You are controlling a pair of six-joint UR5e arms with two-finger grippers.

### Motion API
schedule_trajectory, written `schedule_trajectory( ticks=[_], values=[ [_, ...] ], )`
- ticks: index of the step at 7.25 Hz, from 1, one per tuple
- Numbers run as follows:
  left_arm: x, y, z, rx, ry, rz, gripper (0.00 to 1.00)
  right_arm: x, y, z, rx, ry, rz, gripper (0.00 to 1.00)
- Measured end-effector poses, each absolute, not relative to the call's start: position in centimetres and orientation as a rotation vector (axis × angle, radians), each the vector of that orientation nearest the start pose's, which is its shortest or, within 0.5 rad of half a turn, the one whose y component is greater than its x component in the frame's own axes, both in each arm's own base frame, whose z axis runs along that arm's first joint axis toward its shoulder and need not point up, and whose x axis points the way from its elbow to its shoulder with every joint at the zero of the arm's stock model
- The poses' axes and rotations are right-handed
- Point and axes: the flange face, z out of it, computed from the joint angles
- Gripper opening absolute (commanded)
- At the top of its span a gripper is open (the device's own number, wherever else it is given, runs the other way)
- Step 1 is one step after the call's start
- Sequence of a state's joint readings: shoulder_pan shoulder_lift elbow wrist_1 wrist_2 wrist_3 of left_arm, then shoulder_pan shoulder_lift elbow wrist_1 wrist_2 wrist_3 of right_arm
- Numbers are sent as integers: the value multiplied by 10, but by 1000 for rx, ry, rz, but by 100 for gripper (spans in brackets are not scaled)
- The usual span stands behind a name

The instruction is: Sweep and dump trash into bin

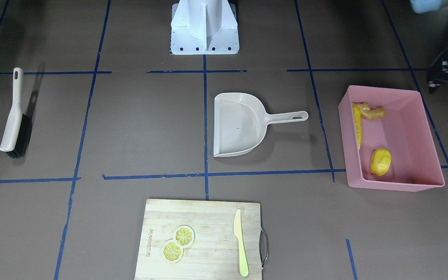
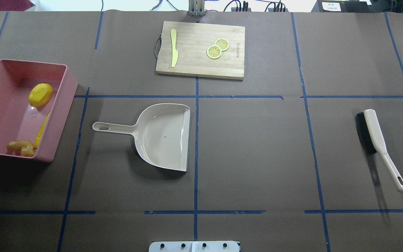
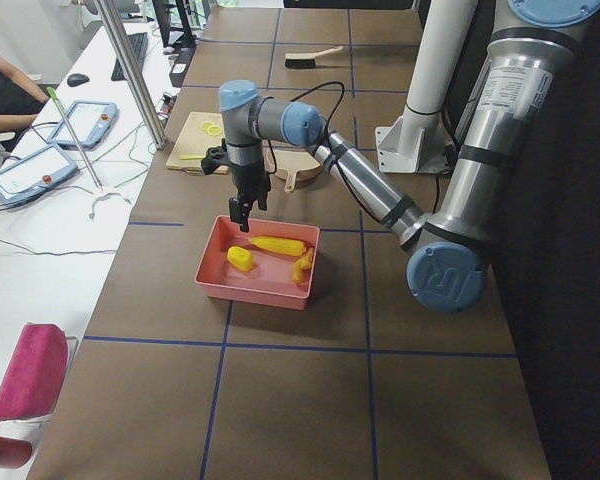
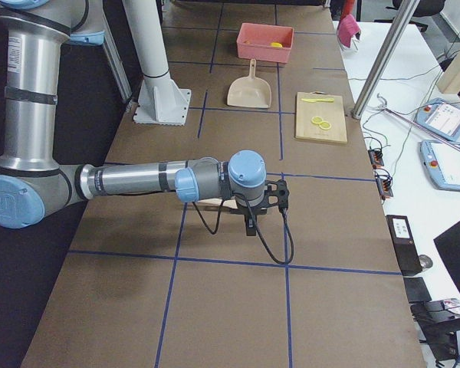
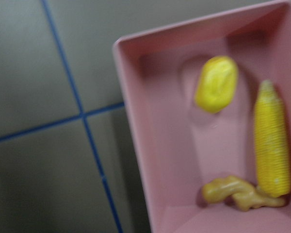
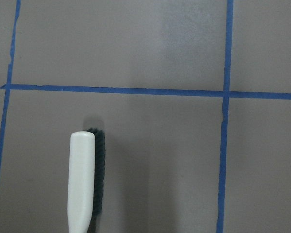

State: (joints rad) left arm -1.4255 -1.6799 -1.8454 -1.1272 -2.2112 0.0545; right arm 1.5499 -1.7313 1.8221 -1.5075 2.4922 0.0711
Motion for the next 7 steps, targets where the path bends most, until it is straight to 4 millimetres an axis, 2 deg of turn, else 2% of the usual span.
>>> schedule_trajectory(
  ticks=[1,2,3,5,7],
  values=[
    [-12,-511,572,-111,649,154,100,50,-428,607,90,-938,-34,100],
    [-27,-515,612,-106,667,128,100,54,-427,620,90,-948,-52,100],
    [-42,-515,636,-84,716,93,100,56,-427,625,94,-951,-63,100],
    [-59,-508,649,-79,808,10,100,57,-426,629,92,-946,-66,100],
    [-61,-508,650,-121,815,-113,100,57,-427,631,78,-942,-42,100]
  ],
)
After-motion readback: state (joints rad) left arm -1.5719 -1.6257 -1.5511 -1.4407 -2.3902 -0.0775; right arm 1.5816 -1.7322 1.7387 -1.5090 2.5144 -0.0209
